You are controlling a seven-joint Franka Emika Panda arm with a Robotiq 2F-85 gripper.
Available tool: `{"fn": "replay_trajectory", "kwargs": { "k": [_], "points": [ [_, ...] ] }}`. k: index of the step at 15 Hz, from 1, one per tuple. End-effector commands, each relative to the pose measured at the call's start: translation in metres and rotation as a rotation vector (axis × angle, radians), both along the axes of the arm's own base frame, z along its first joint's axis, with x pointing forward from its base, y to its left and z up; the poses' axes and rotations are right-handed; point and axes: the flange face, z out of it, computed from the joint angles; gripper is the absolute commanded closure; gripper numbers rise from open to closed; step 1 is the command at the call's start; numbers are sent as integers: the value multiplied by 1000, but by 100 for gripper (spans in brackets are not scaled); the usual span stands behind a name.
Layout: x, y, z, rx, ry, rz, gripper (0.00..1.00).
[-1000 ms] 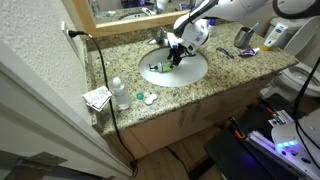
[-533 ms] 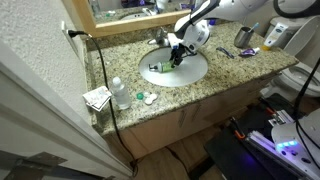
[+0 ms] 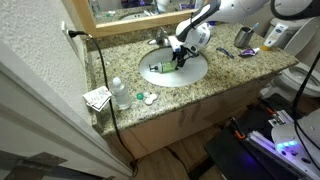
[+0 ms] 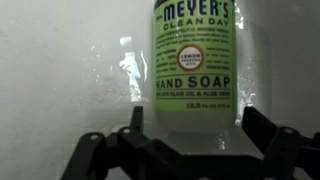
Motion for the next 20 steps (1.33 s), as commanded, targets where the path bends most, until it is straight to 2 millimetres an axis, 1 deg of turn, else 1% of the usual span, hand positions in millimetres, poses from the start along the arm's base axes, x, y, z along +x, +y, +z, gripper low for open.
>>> {"fn": "replay_trajectory", "kwargs": {
  "k": [1, 4, 9, 10, 11, 14, 15, 18, 20],
  "points": [
    [18, -3, -2, 20, -49, 44, 0],
    [22, 0, -2, 78, -94, 63, 0],
    [23, 3, -7, 168, -95, 94, 0],
    [24, 2, -8, 172, -94, 96, 25],
    [25, 2, -8, 182, -98, 96, 26],
    [28, 3, -7, 186, -112, 96, 48],
    [28, 3, -7, 184, -115, 99, 53],
    [27, 2, -6, 167, -111, 115, 57],
    [21, 1, -6, 170, -33, 152, 57]
  ]
}}
